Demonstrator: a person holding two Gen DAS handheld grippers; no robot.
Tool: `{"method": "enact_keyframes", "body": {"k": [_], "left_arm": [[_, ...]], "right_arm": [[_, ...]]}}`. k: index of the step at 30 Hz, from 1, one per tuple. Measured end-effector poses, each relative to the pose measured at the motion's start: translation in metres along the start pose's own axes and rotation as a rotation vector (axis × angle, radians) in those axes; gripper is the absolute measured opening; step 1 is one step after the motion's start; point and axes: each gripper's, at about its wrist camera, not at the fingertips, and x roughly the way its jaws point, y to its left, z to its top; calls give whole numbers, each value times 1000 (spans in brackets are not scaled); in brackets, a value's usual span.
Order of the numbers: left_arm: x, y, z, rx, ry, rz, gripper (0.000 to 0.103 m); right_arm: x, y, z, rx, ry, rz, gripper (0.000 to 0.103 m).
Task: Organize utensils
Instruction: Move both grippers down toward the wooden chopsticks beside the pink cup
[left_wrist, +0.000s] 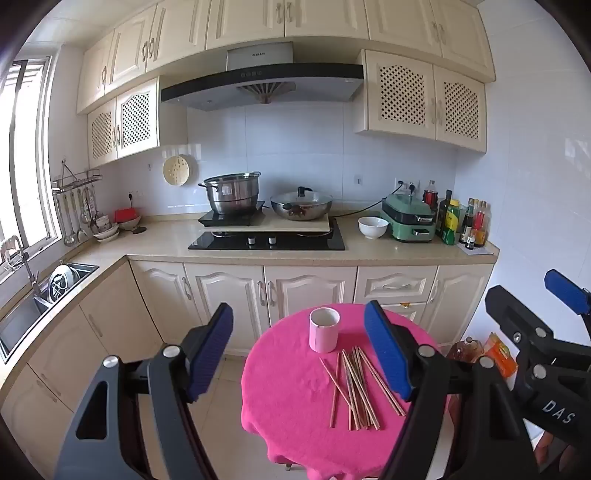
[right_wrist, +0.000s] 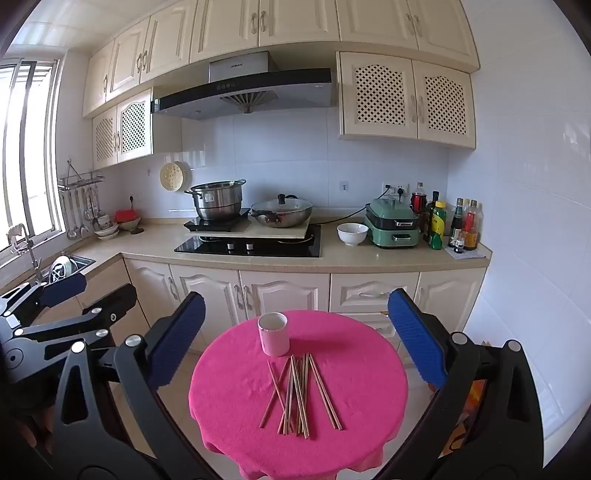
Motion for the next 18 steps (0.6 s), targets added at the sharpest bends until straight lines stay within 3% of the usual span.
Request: {"method": "enact_keyframes", "body": {"k": [12,18], "left_arm": [[19,-5,-5,13,31,-25,73],[56,-22,-13,34,79,-51,73]], "right_arm": [[12,-2,-7,-14,11,-30,97],[45,-22,-16,12,99,3,97]]}}
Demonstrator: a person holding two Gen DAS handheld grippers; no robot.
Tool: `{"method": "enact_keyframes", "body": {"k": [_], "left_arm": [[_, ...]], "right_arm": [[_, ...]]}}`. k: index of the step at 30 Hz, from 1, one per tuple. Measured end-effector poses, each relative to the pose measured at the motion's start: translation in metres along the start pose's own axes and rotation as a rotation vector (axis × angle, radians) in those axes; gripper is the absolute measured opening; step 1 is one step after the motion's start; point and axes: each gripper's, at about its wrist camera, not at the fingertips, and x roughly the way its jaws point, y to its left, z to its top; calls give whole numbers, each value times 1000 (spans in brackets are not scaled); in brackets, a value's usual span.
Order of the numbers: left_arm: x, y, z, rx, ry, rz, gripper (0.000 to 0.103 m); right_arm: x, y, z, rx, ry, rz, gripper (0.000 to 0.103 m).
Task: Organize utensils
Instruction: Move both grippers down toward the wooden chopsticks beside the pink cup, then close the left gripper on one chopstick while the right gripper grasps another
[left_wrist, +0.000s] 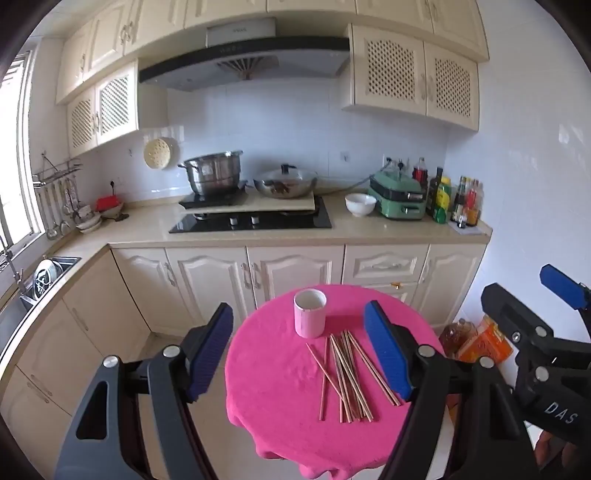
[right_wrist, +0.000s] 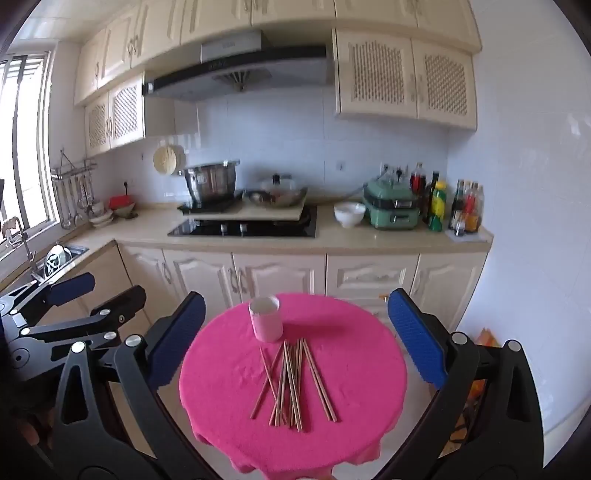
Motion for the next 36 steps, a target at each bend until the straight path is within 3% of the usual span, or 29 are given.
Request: {"method": "enact_keyframes", "body": {"k": [8,15,20,24,29,32,36], "left_arm": [[106,-7,-22,38,214,1,73],[228,-8,-77,-7,515,-20,72],[308,-9,-115,-68,663,-40,72],[361,-9,-139,-114,738,-20,72],[403,-26,-149,-177,797,-31,70],[427,-28,-155,-201,839,-26,55],[446,-27,-162,-201,875,-13,44]], "right_arm": [[93,-40,-23,19,142,39,97],[207,-76,-66,20,379,63,97],[285,-97,-106,-1,558,85,96],[331,-104,-132,-10,662,122,84],[372,-105,-158,-2,772,174,57],[386,-103,-165,13,817,201,51],[400,-98,-171,12,857,227,43]]}}
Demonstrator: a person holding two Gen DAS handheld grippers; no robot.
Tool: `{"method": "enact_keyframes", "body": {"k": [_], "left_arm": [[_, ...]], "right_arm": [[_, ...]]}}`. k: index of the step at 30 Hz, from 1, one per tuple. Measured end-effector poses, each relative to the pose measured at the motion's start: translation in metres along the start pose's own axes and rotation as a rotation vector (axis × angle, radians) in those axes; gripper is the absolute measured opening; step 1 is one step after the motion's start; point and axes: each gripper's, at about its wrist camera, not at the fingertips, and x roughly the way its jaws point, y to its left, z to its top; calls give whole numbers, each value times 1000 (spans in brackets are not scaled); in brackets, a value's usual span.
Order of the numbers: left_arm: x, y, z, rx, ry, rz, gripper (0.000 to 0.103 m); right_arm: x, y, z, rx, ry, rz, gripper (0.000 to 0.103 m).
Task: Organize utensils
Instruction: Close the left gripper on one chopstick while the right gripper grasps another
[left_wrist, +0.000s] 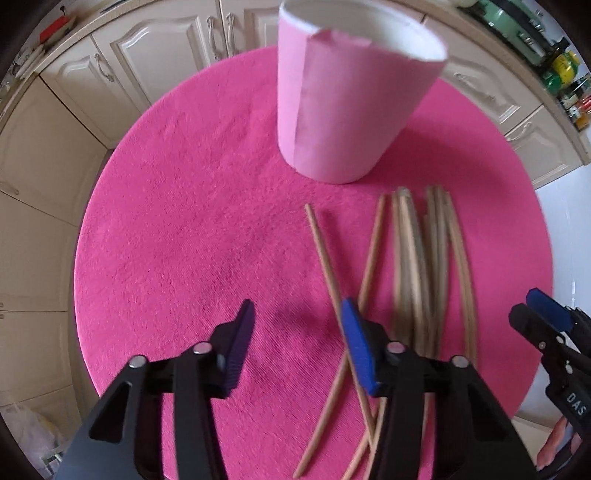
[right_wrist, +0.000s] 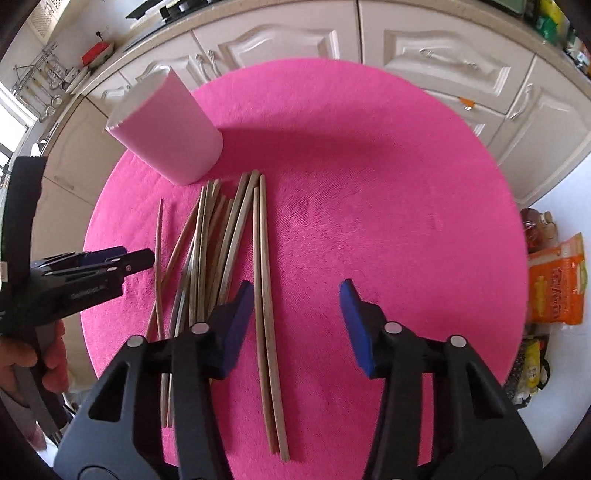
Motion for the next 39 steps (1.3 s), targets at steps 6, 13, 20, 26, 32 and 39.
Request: {"method": "enact_keyframes", "body": {"k": [6,13,20,26,32,39], "left_arm": [[8,-10,13,19,21,-1,35],[11,-11,26,29,33,12,11],[-2,11,16,-5,-5,-44,5],[-22,28,2,-29,-41,-78,5],[-49,49,-11,-13,-102,-109,5],[-101,40,-10,16,-190,-166,5]], "right_arm": [[13,0,6,-17,36,9,35],[22,2,14,-31,66,27,28],[34,13,19,-70,111,-2,18],[43,23,23,-83,153,-46,17],[56,47,36,-175,224,-139,14],[34,22,38,-35,163,-24,6]]}}
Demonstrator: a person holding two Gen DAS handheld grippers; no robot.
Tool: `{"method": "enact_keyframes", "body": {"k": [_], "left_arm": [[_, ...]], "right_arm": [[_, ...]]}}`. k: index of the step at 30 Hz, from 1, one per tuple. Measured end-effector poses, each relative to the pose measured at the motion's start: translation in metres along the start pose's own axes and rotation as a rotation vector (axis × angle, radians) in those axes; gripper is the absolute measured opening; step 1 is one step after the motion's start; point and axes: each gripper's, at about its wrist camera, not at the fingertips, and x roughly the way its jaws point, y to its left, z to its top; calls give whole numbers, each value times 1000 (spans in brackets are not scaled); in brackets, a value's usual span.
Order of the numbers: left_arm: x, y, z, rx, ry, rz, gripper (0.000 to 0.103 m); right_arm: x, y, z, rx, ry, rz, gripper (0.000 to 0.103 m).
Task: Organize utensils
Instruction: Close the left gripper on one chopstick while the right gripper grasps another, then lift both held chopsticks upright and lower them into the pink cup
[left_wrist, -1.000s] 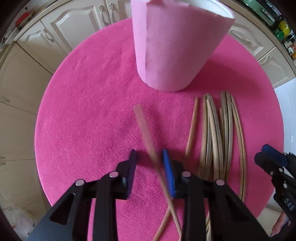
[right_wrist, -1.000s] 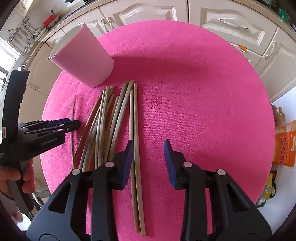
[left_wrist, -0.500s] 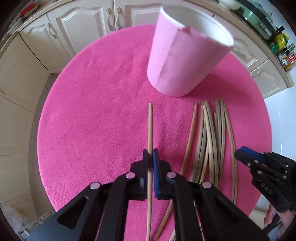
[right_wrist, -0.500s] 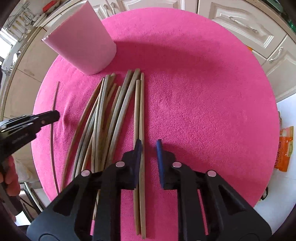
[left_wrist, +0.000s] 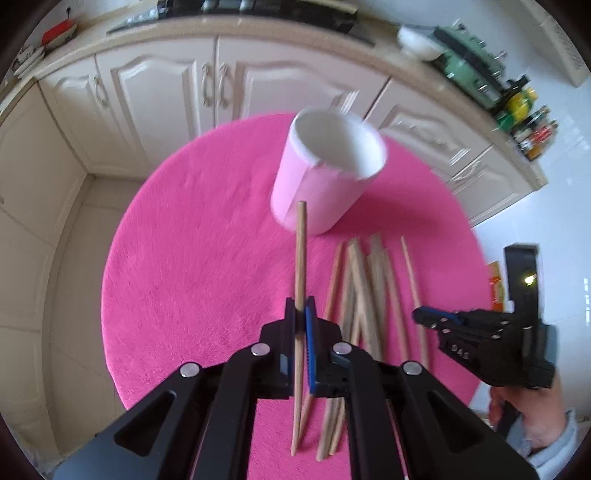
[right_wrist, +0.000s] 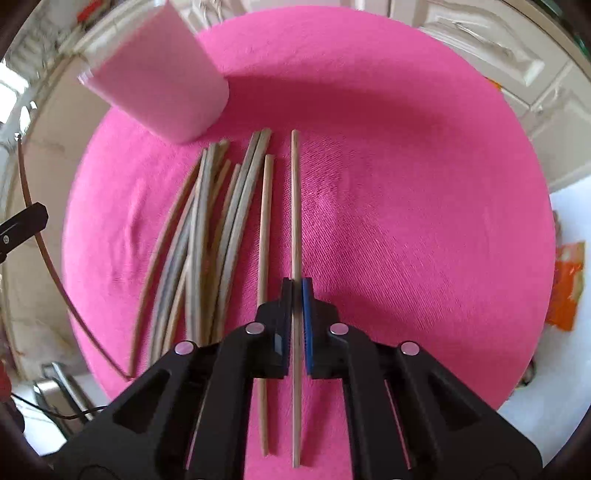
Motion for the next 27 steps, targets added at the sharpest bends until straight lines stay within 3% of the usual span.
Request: {"method": "enact_keyframes", "body": {"k": [5,11,17,20,27], "left_arm": [[-44,-11,19,48,-86,-44,5],[-95,-21,48,34,-239,-88,5],[-126,-29,90,16,-427,-96,5],[-128,-30,109,7,-516,-63,5],[-111,-23,136,-74,-655,-53,5]], "right_arm": [[-51,-11,-3,49,-141,105,6],[-126,8,17,42,-457,226,6],[-174,26,41,4,-723,283,6],[-173,38,69,-10,-819,276,6],[-160,43,98,47,-918,274,6]]}}
